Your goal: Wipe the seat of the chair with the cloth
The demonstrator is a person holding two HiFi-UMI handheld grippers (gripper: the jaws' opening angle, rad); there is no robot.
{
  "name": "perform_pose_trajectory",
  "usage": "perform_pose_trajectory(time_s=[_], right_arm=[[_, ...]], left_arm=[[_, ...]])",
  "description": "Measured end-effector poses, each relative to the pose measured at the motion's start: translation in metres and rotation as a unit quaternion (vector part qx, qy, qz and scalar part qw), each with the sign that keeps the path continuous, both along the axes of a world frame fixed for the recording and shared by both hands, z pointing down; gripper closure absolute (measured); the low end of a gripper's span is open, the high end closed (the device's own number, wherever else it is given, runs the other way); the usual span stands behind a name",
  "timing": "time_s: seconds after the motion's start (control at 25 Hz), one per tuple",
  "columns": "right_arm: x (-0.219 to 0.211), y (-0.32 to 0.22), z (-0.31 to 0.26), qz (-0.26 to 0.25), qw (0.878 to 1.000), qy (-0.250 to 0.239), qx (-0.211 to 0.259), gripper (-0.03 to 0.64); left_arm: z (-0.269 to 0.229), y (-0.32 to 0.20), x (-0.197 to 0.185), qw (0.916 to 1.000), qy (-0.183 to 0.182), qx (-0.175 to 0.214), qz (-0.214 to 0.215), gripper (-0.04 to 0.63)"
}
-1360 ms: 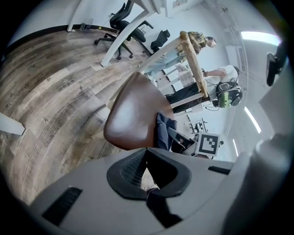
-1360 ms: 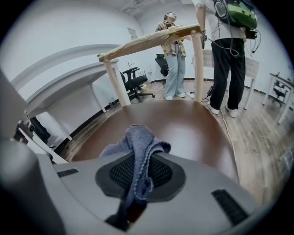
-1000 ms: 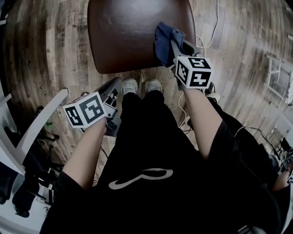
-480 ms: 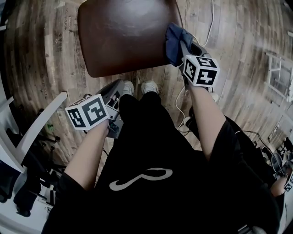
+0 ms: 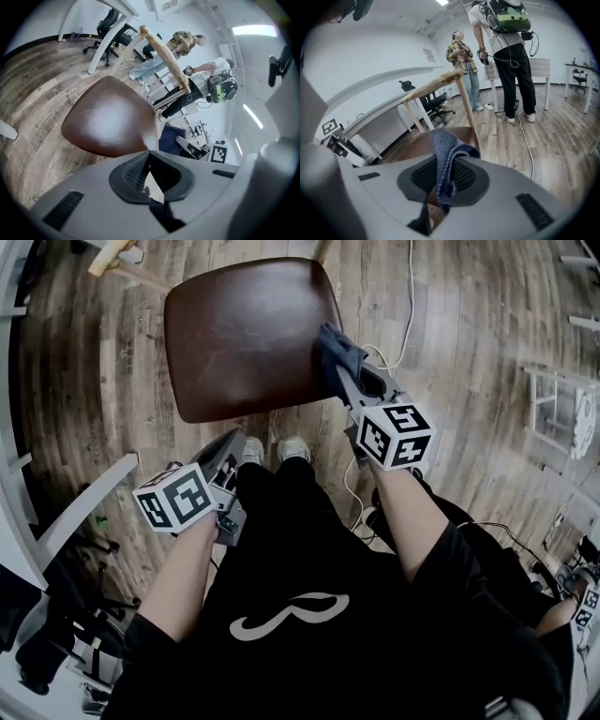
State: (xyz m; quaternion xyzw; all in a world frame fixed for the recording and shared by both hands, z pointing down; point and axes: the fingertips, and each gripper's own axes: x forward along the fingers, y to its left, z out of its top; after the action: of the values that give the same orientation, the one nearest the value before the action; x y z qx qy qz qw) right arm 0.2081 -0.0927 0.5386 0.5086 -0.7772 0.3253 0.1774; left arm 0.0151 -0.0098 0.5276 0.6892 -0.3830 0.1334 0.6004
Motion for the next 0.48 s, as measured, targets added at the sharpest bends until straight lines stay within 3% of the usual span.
perform_pose_trajectory(time_s=[0.16,0.28,0.48], right_arm=[[-0.025,0.022,-0.055,-0.019,0.999,-0.048,0.011,0.565],[-0.048,0.036,-0.098,-0.033,0.996,-0.079,0.020,0.565],[-0.097,0.043,-0.169,-0.067,0.989,-0.122,0.059,0.565]], left_arm=[[-0.047,0.004,-0.006,0.9995,0.005,0.031,0.002,0.583],[-0.084,0.009,-0.010,0.9978,0.009,0.058,0.029,0.583],[-0.155,-0.001,-0.018,0.9880,0.025,0.134,0.073,0.583]])
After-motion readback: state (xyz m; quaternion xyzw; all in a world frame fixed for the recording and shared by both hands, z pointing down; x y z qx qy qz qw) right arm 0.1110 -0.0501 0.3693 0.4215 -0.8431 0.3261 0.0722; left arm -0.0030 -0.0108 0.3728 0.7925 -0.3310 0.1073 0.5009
